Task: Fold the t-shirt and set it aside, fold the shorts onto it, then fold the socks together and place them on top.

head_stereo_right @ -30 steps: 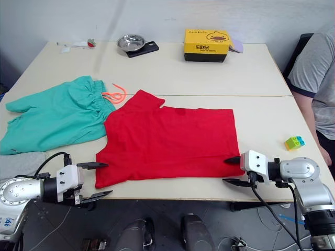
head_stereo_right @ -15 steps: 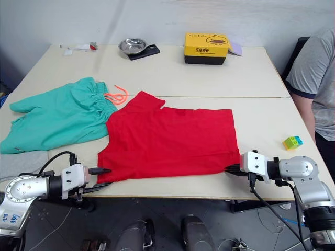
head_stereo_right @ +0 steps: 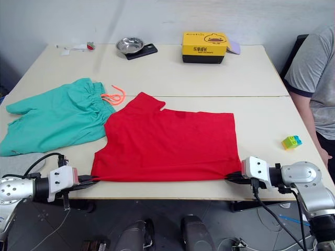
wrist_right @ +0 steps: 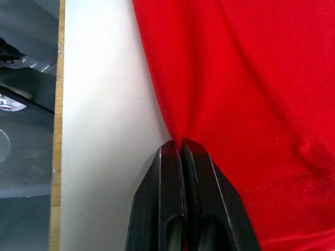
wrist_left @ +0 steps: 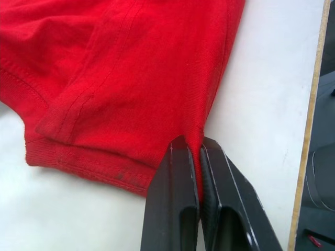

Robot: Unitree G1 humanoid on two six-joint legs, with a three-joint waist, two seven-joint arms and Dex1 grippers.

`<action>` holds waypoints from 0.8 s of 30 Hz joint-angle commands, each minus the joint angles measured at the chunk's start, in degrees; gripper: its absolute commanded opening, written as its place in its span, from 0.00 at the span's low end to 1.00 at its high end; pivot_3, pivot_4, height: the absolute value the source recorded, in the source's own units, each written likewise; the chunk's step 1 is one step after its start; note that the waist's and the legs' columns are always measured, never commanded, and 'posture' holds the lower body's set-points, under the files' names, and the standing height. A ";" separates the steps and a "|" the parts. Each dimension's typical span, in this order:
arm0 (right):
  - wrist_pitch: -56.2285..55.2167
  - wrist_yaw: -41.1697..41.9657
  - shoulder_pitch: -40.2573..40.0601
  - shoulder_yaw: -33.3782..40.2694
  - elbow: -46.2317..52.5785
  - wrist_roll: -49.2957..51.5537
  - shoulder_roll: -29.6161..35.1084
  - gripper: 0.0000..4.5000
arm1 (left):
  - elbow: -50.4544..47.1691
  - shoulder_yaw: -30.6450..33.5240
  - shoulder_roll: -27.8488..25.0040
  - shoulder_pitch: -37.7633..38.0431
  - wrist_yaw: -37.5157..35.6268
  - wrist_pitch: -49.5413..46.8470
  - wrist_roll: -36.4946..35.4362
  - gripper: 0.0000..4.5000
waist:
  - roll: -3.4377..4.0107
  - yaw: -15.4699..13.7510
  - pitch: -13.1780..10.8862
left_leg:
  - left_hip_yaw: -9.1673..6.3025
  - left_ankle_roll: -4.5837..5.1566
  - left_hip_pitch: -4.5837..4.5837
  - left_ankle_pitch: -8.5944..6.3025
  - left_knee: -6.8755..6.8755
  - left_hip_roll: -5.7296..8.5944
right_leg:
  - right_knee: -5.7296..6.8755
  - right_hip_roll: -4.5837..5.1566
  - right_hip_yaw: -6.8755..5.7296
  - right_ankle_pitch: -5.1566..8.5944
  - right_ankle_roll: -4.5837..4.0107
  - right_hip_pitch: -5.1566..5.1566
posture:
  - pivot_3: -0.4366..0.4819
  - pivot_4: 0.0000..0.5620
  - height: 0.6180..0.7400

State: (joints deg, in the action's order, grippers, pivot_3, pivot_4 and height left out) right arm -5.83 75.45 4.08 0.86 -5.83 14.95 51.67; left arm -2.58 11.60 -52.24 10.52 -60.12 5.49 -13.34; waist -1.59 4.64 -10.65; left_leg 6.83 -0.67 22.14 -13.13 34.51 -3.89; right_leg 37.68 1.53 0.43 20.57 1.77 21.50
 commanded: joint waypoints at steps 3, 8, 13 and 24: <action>5.03 2.69 -3.46 3.43 4.31 5.38 2.69 0.21 | -2.71 5.94 -1.77 3.63 -2.45 -4.86 -4.76 0.28 | 0.00 -0.06 -0.03 | 0.00 0.00 0.05 0.00 -0.07 0.01 | -0.10 0.01 0.00 0.00 0.01 0.03 | 0.48 0.27 1.00; 17.55 3.53 -5.61 7.12 14.08 14.80 5.46 0.35 | -10.02 11.97 0.15 5.68 -6.04 -13.53 -18.36 0.47 | -0.06 -0.32 -0.14 | -0.02 0.00 0.17 0.00 -0.11 0.02 | -0.17 0.03 -0.04 0.02 0.05 0.09 | 0.48 0.27 1.00; 25.44 -3.36 0.04 3.54 20.77 18.68 -1.23 0.15 | -17.16 4.93 3.80 2.04 -1.86 -18.88 -19.43 0.39 | -0.10 -0.24 -0.16 | -0.06 -0.21 0.14 -0.10 -0.11 0.03 | -0.17 0.01 -0.02 -0.01 0.11 0.05 | 0.48 0.27 1.00; 8.41 -11.88 5.63 -11.03 10.50 -3.48 -13.33 0.00 | -10.59 -12.30 15.86 -7.78 10.85 -18.35 -3.79 0.01 | -0.14 -1.35 -0.16 | 0.04 -0.01 0.34 -0.09 0.13 0.10 | -0.27 -0.03 0.05 -0.01 0.34 0.12 | 0.48 0.27 1.00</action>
State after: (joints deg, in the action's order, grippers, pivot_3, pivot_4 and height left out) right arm 3.52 64.89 9.51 -9.91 4.47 12.84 38.64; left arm -13.00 -0.18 -36.63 2.81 -50.49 -13.53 -18.61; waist -1.73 3.29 -10.81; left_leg 6.87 -0.68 22.48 -13.23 34.67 -3.80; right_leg 37.43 1.50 0.48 20.57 2.13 21.62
